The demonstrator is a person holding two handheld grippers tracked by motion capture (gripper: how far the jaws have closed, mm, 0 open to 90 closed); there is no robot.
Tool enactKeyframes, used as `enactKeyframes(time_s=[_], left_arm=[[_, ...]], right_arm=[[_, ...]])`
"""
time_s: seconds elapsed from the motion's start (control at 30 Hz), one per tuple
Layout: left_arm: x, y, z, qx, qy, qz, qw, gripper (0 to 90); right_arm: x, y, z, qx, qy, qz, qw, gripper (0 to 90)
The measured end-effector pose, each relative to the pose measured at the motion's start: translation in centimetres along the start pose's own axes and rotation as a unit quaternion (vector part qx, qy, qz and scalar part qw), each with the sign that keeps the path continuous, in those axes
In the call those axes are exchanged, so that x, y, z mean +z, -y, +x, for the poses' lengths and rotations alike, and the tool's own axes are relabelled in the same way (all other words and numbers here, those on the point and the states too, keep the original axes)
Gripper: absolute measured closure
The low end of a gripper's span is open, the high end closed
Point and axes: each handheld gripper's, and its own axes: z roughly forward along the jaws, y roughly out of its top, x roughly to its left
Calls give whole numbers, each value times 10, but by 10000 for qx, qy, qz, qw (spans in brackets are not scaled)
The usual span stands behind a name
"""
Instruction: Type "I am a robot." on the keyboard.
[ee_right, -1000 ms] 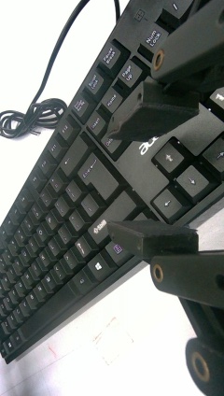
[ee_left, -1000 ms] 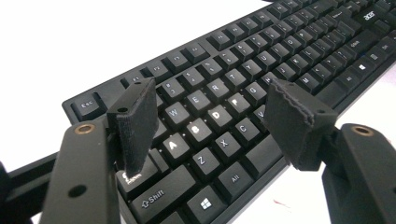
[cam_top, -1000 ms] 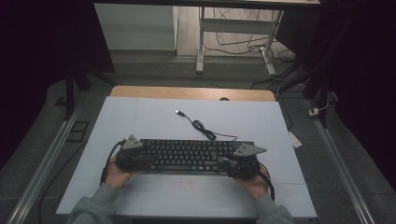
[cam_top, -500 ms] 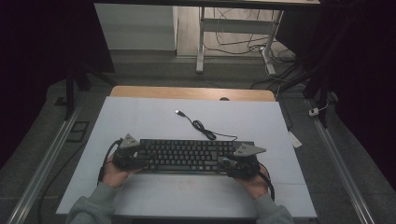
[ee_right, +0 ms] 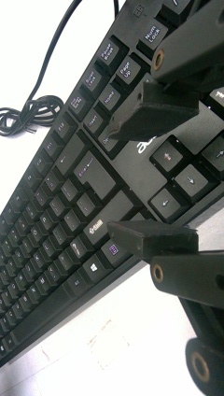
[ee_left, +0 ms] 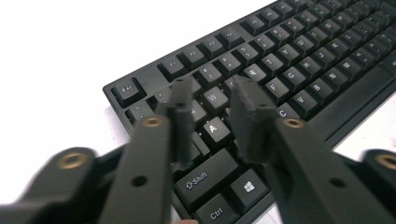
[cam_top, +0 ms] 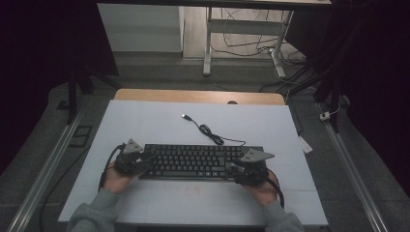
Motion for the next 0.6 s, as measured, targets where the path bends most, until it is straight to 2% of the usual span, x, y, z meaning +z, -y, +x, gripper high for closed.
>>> enactKeyframes(time_s=[0.1, 0.2, 0.6], left_arm=[[2, 0, 0, 29, 11, 55, 10000, 835], [5, 0, 0, 89, 8, 124, 9999, 876], [13, 0, -4, 181, -34, 261, 9995, 890]], right_arm=[[0, 0, 0, -9, -4, 10, 10000, 484], [1, 0, 0, -4, -10, 0, 10000, 484], [2, 0, 1, -20, -8, -2, 10000, 483]])
